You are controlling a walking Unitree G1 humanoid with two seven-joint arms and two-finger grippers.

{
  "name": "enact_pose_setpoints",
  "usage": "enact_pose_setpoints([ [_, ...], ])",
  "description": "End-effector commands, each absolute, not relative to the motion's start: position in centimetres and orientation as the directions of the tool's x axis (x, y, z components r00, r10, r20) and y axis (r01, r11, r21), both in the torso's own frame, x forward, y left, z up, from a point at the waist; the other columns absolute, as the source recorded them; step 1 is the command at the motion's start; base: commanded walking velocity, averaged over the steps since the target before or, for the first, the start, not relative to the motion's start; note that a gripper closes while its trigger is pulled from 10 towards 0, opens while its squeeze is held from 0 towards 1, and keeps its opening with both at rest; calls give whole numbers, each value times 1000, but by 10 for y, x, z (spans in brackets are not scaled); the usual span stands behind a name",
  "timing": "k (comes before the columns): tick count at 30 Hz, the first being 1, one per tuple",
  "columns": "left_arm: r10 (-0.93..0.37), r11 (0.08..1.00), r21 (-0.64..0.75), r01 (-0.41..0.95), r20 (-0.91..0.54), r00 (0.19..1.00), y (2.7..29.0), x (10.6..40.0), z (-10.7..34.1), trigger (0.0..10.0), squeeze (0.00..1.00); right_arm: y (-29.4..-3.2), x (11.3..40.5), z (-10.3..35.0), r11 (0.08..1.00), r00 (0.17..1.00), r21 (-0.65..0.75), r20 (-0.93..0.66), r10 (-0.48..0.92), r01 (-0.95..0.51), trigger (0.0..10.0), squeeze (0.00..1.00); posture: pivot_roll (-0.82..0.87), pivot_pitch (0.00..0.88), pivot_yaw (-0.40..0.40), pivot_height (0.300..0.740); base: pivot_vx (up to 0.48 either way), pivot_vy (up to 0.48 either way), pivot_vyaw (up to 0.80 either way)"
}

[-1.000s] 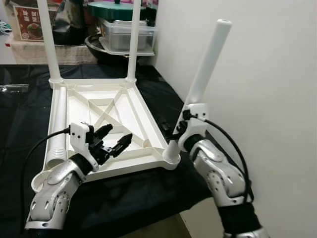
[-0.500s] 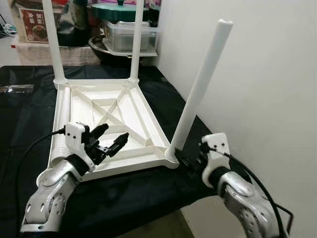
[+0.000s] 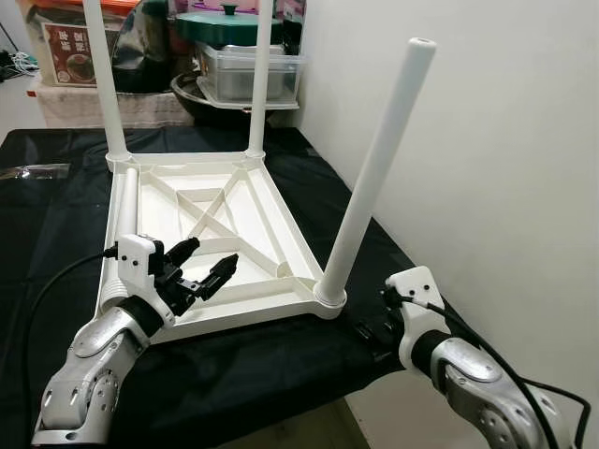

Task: Building children table

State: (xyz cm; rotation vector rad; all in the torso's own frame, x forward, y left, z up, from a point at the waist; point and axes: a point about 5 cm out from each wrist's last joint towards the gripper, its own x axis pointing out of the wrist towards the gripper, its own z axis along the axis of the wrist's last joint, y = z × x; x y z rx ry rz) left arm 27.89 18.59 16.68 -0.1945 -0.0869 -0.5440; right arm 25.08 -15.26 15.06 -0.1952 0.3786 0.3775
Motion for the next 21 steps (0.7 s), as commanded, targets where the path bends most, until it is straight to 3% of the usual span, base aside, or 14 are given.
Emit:
enact_pose_setpoints([
  [1, -513, 834, -164, 527, 123, 850, 184, 277, 166, 10000, 0, -150, 251, 149, 891, 849, -131, -390, 357, -435, 10000, 0, 71, 0, -145, 740, 0, 0, 0],
  [2, -511, 835, -165, 525, 121, 851, 184, 277, 166, 10000, 0, -143, 245, 149, 841, 794, -83, -388, 468, -535, 10000, 0, 71, 0, -143, 740, 0, 0, 0],
  [7, -502, 839, -172, 516, 119, 857, 185, 278, 166, 10000, 0, -132, 241, 155, 797, 739, 9, -369, 564, -604, 10000, 0, 73, 0, -145, 740, 0, 0, 0],
  [19, -494, 845, -169, 507, 116, 862, 186, 279, 165, 10000, 0, -112, 255, 169, 799, 774, 25, -233, 589, -600, 10000, 0, 87, 0, -143, 740, 0, 0, 0],
  [21, -492, 846, -170, 505, 116, 863, 186, 279, 164, 10000, 0, -111, 261, 175, 817, 810, -39, -170, 562, -575, 10000, 0, 92, 0, -145, 740, 0, 0, 0],
])
